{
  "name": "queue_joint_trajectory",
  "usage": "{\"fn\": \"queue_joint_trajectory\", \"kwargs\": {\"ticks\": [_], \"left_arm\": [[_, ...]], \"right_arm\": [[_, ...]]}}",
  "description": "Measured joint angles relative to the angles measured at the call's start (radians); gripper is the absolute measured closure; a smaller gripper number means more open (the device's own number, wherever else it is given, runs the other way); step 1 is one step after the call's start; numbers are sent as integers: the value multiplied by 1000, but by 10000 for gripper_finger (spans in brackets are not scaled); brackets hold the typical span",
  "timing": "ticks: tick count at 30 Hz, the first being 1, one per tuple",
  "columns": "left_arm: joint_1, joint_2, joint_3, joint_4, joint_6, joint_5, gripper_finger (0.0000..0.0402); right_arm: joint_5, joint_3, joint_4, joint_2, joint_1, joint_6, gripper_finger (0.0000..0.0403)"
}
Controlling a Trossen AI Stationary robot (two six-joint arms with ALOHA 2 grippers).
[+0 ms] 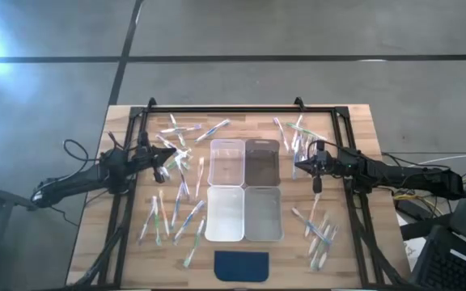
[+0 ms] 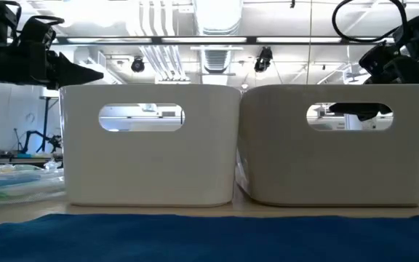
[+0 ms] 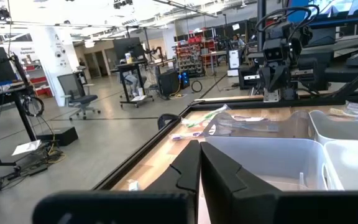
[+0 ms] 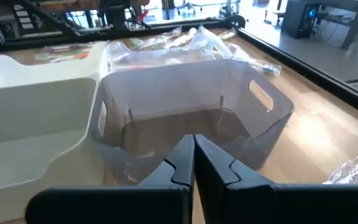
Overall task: Pick & Place Toothbrushes
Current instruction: Put the blue toothbrush into the gray bin
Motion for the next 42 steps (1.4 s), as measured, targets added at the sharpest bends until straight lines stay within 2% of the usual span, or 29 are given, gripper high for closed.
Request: {"fn": "queue_joint_trajectory", "kwargs": {"ticks": [3, 5, 11, 14, 20, 24, 27, 35, 39, 42], "left_arm": [[0, 0, 0, 0, 0, 0, 383], [0, 0, 0, 0, 0, 0, 384], [0, 0, 0, 0, 0, 0, 385], [0, 0, 0, 0, 0, 0, 383], [0, 0, 0, 0, 0, 0, 385], [1, 0, 0, 0, 0, 0, 385], [1, 0, 0, 0, 0, 0, 383], [1, 0, 0, 0, 0, 0, 384], [1, 0, 0, 0, 0, 0, 383], [1, 0, 0, 0, 0, 0, 385]], "right_arm": [[-1, 0, 24, 0, 1, 51, 394], [-1, 0, 100, 1, 1, 89, 394], [-1, 0, 528, -1, 1, 93, 394], [-1, 0, 713, -1, 1, 44, 394], [-1, 3, 915, 2, 1, -18, 394], [-2, 46, 904, 33, 1, -16, 394], [-10, 98, 834, 91, 1, -15, 394], [-15, 288, 501, 311, 1, 20, 394], [-77, 399, 343, 422, 11, 61, 394], [-83, 489, 190, 492, 47, 61, 394]]}}
